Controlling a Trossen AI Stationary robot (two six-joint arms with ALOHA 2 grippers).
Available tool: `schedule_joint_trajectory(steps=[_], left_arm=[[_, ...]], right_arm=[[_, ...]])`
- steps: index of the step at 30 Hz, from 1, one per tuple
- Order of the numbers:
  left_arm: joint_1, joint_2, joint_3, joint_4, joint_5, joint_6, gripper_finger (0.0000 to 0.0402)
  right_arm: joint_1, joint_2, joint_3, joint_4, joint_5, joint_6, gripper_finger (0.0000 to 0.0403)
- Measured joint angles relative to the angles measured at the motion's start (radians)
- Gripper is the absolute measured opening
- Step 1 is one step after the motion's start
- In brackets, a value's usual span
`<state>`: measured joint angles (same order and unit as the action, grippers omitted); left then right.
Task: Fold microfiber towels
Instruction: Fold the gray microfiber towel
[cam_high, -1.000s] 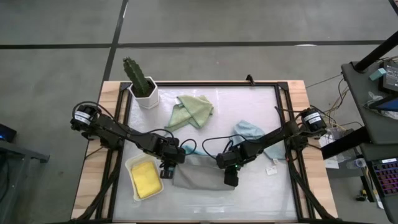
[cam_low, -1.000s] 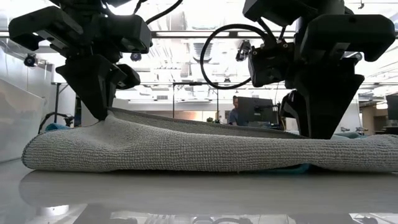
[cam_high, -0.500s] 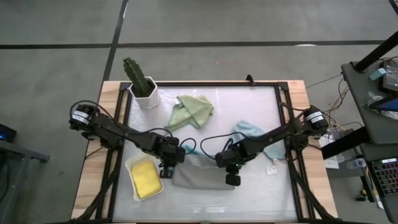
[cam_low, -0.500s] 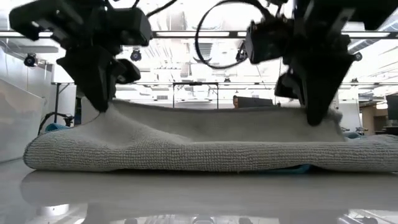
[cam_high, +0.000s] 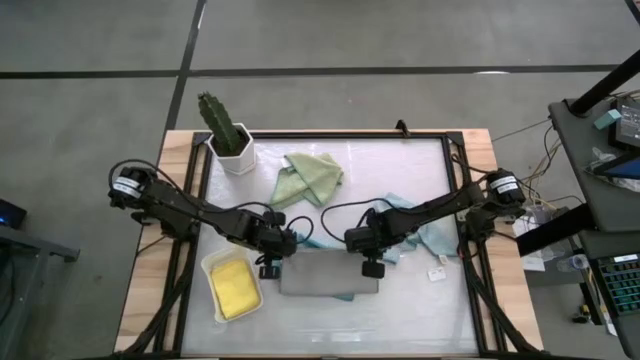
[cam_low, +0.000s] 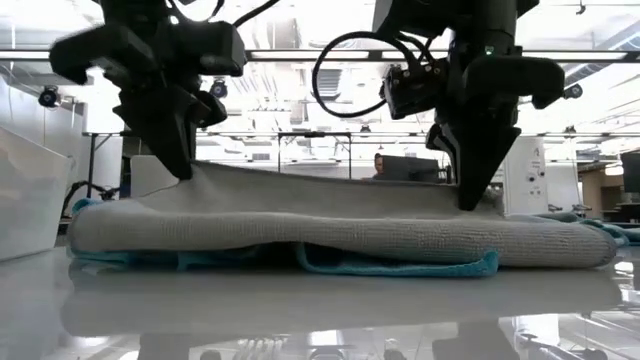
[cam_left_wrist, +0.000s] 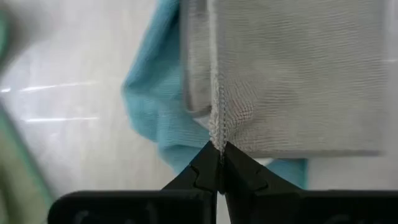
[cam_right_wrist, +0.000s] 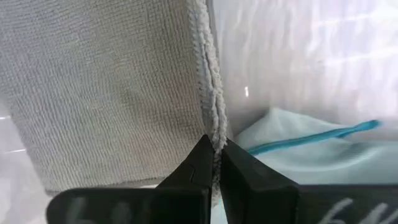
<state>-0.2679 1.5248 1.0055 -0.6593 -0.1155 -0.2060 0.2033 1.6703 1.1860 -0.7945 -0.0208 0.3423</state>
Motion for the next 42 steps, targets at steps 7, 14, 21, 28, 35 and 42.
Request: schedule_joint_trajectory(steps=[7, 14, 21, 28, 35, 42], left_arm=[[0.003, 0.003, -0.001, 0.007, -0.07, -0.046, 0.0002], [0.002, -0.006, -0.001, 0.052, -0.11, -0.042, 0.0056], [-0.001, -0.017, 0.005, 0.186, -0.3, -0.056, 0.0096], [-0.012, -0.007, -0.001, 0.485, -0.301, 0.063, 0.0097], [-0.04, -0.005, -0.001, 0.528, -0.262, -0.043, 0.0097], [-0.059, 0.016, -0.001, 0.573, -0.215, -0.152, 0.0097]], right_arm=[[-0.023, 0.0, -0.002, 0.018, -0.004, -0.054, 0.0066], [-0.034, -0.022, -0.003, 0.025, 0.058, -0.169, 0.0154], [-0.034, -0.035, -0.074, 0.25, 0.077, -0.332, 0.0194], [-0.053, -0.034, -0.174, 0.707, 0.071, -0.544, 0.0189], [-0.051, -0.039, -0.192, 0.719, 0.064, -0.55, 0.0174], [-0.034, -0.076, -0.167, 0.634, 0.065, -0.471, 0.0162]])
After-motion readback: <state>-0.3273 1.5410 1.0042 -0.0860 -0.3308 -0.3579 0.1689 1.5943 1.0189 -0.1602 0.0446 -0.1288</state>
